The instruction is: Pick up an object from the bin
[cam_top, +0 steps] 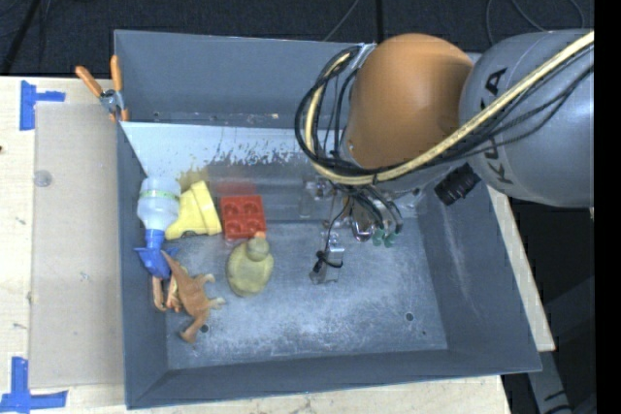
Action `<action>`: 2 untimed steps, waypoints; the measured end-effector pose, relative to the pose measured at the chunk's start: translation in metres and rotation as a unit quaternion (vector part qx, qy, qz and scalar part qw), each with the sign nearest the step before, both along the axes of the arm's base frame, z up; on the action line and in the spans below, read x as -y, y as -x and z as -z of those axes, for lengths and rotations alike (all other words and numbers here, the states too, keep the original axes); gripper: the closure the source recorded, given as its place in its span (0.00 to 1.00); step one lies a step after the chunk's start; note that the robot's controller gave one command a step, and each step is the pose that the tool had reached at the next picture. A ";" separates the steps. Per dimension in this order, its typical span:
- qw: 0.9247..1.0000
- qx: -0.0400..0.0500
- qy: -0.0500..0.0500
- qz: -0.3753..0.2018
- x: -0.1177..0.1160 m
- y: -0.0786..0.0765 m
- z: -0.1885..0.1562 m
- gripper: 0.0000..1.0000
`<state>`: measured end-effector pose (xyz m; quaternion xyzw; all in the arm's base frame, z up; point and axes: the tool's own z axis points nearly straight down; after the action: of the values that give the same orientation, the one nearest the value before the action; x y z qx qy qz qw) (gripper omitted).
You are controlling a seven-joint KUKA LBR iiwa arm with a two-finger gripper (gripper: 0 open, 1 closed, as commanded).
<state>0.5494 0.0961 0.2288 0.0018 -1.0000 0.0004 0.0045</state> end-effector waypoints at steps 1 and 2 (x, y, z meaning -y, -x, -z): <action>1.000 0.004 -0.001 0.001 0.001 -0.001 -0.005 0.00; 1.000 0.004 0.000 -0.027 -0.051 0.003 0.036 0.00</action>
Offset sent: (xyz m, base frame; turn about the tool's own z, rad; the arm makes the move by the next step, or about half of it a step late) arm -0.0107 0.1015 -0.0777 -0.1148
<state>0.5461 0.1466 0.1923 0.0292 -0.9996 0.0001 0.0007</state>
